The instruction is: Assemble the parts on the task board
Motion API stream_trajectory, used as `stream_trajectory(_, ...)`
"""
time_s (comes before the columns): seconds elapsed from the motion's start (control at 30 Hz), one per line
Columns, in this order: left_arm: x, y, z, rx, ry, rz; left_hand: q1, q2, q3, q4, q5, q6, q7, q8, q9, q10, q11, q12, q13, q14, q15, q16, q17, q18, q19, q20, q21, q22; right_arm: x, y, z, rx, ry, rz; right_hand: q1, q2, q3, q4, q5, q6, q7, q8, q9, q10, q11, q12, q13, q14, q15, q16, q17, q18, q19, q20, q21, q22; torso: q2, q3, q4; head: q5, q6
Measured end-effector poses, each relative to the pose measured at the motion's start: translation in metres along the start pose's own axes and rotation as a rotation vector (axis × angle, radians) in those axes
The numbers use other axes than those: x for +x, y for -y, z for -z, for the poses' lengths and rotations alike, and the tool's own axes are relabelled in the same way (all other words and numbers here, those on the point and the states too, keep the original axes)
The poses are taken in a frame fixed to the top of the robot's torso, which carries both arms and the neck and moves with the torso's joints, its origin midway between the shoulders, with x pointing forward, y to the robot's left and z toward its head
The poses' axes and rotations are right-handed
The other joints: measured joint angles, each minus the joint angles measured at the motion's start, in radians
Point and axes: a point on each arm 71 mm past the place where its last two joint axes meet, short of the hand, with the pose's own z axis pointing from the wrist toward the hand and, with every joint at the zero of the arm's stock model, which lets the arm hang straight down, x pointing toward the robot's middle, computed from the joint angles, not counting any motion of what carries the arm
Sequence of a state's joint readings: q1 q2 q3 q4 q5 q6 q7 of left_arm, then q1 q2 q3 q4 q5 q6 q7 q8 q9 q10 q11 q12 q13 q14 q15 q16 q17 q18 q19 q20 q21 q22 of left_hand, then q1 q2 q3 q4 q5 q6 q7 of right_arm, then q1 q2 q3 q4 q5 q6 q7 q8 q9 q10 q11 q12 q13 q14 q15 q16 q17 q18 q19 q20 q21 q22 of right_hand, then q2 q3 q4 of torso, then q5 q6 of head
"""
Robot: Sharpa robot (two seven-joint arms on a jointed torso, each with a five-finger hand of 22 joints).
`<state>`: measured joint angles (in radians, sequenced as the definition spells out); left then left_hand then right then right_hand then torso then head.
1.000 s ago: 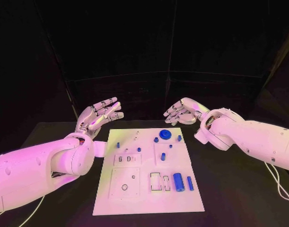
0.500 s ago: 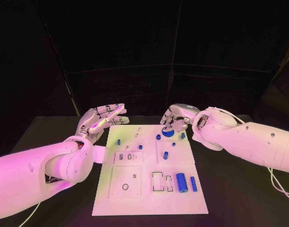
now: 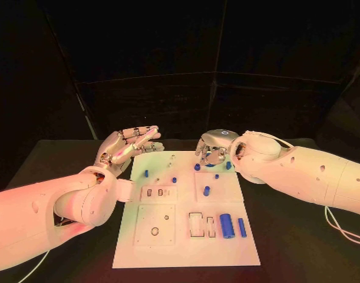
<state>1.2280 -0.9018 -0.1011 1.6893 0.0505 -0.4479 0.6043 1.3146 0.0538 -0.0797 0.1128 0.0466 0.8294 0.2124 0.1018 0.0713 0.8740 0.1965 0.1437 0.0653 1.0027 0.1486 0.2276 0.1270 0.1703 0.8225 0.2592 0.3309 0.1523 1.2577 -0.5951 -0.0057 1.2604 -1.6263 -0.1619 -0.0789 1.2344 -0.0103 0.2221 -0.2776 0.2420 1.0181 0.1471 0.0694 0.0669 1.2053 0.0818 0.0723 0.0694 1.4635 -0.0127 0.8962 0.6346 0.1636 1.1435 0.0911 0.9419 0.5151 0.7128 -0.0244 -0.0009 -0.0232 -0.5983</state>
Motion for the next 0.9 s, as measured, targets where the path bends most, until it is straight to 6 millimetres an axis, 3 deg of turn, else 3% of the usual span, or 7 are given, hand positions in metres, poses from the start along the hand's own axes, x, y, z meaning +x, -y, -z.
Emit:
stream_trajectory(0.2, 0.000, 0.001, 0.000, 0.000, -0.005, 0.002, 0.000, 0.000, 0.003, -0.003, 0.000, 0.000, 0.000, 0.000, 0.000, 0.000, 0.000, 0.000, -0.001, 0.000, 0.000, 0.000, 0.000, 0.000, 0.003, 0.003, 0.000, 0.000, 0.002, -0.001, -0.005, 0.005, -0.022, 0.021, 0.000, 0.000, 0.008, 0.003, 0.000, 0.000, 0.000, 0.000, 0.000, -0.002, -0.002, 0.000, 0.000, 0.000, 0.000, 0.057, 0.059, 0.000, 0.004, 0.004, 0.047, 0.056, 0.005, -0.0009, 0.0040, 0.001, -0.002)
stream_trajectory(0.9, 0.004, 0.007, -0.001, 0.006, -0.024, 0.011, 0.004, 0.004, 0.003, -0.003, 0.000, 0.000, 0.000, 0.000, -0.001, 0.000, 0.000, -0.004, -0.001, 0.000, 0.000, 0.000, 0.000, 0.000, 0.003, 0.003, 0.000, 0.000, 0.008, -0.002, -0.017, 0.021, -0.084, 0.046, 0.000, 0.000, 0.033, 0.007, -0.008, -0.003, 0.004, 0.000, 0.000, -0.012, 0.002, 0.000, -0.001, 0.000, 0.000, 0.145, 0.147, 0.000, 0.020, 0.005, 0.120, 0.144, 0.018, 0.0013, 0.0064, 0.004, -0.009)
